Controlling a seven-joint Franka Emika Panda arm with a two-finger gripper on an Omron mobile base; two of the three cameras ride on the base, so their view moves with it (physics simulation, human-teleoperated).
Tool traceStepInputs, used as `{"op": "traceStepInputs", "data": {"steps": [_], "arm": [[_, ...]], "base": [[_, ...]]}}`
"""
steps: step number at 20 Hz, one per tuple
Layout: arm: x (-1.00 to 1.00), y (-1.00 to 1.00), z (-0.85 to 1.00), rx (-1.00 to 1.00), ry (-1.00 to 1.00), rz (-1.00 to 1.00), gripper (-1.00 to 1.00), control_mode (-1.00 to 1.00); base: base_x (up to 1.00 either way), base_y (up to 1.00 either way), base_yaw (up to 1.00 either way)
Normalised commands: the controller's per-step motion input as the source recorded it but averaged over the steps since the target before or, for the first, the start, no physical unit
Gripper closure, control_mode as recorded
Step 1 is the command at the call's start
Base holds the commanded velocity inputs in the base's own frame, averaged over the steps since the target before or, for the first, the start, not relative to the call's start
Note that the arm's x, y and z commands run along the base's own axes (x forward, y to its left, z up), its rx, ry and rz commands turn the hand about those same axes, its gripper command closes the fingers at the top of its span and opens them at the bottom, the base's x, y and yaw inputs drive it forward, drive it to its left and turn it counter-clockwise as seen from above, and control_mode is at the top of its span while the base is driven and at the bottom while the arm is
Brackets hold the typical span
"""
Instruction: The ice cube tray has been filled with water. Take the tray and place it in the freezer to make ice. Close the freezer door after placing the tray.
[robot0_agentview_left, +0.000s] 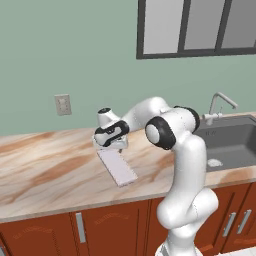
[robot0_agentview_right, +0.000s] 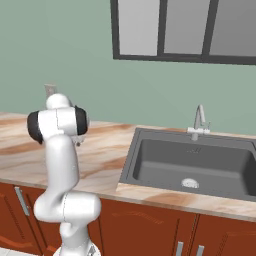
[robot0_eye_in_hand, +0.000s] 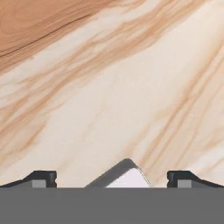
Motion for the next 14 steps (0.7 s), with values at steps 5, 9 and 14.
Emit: {"op": "traceStepInputs", "data": {"steps": [5, 9, 14], "arm": [[-1.0, 0.03, -0.2, 0.0, 0.0, 0.0, -1.0, -1.0], [-0.99, 0.01, -0.09, 0.0, 0.0, -0.01, -1.0, -1.0], [-0.74, 0.01, -0.01, 0.0, 0.0, -0.04, -1.0, -1.0]], "base": [[0.0, 0.0, 0.0], [0.0, 0.0, 0.0], [0.0, 0.0, 0.0]]}}
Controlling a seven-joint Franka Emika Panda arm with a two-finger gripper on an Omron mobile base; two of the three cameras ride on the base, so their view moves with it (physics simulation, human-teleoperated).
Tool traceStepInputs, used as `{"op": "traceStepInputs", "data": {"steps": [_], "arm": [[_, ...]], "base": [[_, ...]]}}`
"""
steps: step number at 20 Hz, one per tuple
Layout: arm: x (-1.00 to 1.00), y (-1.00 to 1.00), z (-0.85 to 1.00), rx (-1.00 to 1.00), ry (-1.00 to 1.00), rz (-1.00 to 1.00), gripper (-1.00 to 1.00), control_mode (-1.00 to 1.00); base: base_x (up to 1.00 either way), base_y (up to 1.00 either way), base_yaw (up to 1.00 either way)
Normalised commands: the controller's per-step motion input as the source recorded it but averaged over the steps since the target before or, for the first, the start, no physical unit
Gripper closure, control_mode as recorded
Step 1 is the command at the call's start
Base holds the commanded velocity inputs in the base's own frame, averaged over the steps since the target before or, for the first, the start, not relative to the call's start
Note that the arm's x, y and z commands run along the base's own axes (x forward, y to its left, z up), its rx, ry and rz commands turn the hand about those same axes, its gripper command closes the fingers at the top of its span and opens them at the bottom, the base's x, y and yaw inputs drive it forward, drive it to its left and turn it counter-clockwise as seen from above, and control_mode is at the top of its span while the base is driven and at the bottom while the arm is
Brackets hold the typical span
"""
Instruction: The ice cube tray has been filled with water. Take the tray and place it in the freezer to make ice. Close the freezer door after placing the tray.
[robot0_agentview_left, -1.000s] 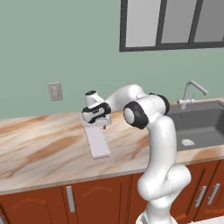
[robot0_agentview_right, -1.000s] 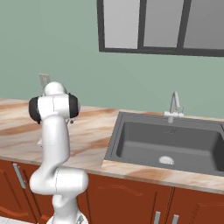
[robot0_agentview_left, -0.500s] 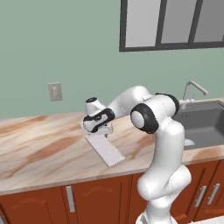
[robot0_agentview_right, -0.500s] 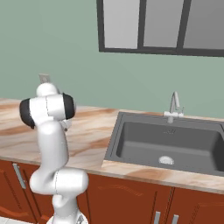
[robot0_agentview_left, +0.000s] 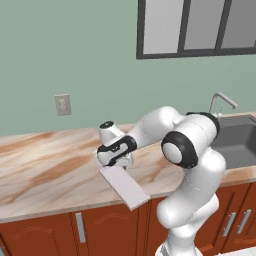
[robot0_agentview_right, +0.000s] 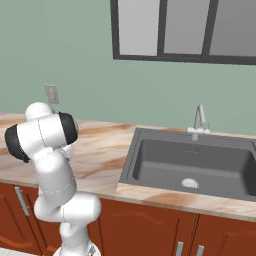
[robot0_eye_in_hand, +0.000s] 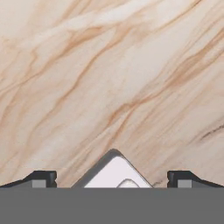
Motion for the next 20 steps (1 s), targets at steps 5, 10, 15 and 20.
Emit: {"op": "traceStepInputs", "data": {"steps": [5, 10, 15, 20], "arm": [[-0.04, -0.18, 0.13, 0.01, 0.0, -0.1, -1.0, -1.0], [0.65, -0.48, 0.29, 0.01, 0.0, -0.13, -1.0, -1.0], [0.7, -0.08, 0.32, 0.0, -0.11, -0.11, -1.0, -1.0], [0.06, 0.0, 0.79, -0.02, -0.27, -0.08, -1.0, -1.0]], "base": [[0.0, 0.0, 0.0], [0.0, 0.0, 0.0], [0.0, 0.0, 0.0], [0.0, 0.0, 0.0]]}}
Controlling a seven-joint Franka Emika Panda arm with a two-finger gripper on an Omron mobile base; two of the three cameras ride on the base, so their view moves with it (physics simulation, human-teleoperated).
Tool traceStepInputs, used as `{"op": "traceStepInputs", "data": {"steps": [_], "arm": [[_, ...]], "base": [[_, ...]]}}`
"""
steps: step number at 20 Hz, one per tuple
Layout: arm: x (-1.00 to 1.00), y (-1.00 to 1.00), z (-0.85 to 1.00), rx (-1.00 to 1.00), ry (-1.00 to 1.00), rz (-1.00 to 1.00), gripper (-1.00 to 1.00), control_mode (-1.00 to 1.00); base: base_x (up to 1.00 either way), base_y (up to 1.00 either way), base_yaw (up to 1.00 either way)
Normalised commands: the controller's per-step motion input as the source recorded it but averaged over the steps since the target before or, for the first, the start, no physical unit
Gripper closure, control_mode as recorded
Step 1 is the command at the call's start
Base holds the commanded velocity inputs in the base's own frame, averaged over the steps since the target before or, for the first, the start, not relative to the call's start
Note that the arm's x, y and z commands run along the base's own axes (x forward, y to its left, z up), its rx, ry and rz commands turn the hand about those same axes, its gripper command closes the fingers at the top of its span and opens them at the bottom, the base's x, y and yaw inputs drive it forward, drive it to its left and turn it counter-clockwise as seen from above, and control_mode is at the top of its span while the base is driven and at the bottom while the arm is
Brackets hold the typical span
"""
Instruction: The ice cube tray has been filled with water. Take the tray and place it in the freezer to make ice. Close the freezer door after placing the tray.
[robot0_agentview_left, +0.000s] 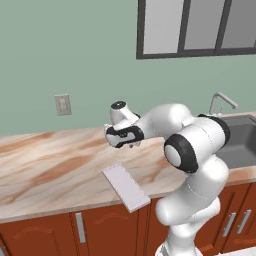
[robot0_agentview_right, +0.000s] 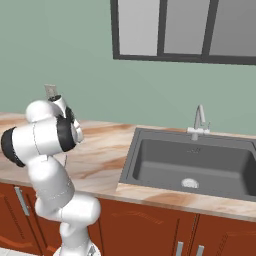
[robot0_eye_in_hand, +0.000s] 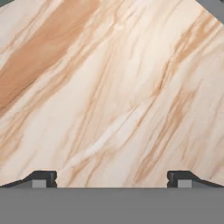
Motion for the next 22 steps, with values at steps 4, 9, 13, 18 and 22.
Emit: {"op": "traceStepInputs", "data": {"steps": [4, 9, 13, 18, 22], "arm": [[-0.38, -0.01, 1.0, 0.0, -0.27, -0.1, -1.0, -1.0], [-0.58, -0.09, 1.0, 0.06, -0.17, -0.01, -1.0, -1.0], [-0.76, -0.12, 0.83, -0.01, -0.02, 0.21, -1.0, -1.0], [-0.84, -0.13, 0.48, -0.12, 0.0, 0.42, -1.0, -1.0], [-0.72, -0.13, 0.0, -0.27, 0.0, 0.55, -1.0, -1.0]], "base": [[0.0, 0.0, 0.0], [0.0, 0.0, 0.0], [0.0, 0.0, 0.0], [0.0, 0.0, 0.0], [0.0, 0.0, 0.0]]}}
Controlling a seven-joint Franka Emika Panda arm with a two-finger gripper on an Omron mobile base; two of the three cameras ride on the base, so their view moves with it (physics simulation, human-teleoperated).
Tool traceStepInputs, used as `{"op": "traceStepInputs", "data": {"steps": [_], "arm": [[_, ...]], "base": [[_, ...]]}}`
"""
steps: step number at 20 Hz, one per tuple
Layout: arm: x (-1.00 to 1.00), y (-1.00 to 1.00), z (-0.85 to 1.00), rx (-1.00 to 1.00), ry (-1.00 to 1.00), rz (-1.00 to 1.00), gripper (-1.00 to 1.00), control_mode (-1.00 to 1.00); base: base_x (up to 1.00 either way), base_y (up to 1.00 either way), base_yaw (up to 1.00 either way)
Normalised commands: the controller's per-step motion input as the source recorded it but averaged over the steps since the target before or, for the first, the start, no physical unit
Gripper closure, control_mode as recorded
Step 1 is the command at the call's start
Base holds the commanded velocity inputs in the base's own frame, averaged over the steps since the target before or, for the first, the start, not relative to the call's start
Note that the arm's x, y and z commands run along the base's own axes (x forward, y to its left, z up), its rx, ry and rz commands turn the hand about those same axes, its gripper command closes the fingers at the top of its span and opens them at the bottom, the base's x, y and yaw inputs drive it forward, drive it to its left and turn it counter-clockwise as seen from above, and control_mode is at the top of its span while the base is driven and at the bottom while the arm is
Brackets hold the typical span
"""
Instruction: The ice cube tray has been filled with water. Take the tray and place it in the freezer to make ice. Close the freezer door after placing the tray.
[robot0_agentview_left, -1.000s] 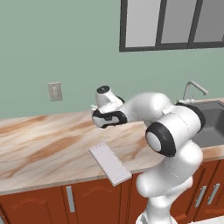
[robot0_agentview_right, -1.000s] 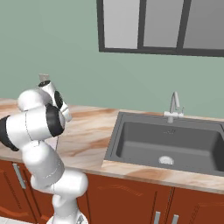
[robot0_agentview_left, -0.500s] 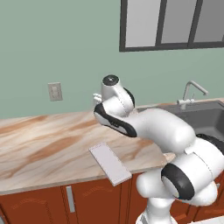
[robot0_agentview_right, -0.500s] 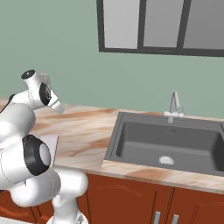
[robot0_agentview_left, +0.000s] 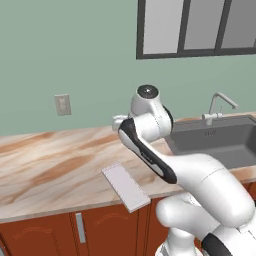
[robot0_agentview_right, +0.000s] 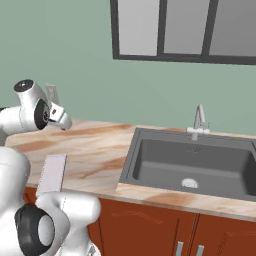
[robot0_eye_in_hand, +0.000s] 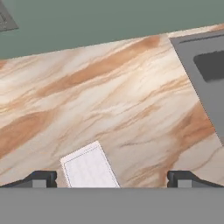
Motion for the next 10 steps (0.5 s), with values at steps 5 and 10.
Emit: {"op": "traceStepInputs", "data": {"steps": [5, 10], "arm": [[-0.81, -0.01, -0.06, -0.38, 0.0, 0.68, -1.0, -1.0], [-0.89, 0.03, 0.0, -0.43, 0.0, 0.57, -1.0, -1.0]], "base": [[0.0, 0.0, 0.0], [0.0, 0.0, 0.0]]}}
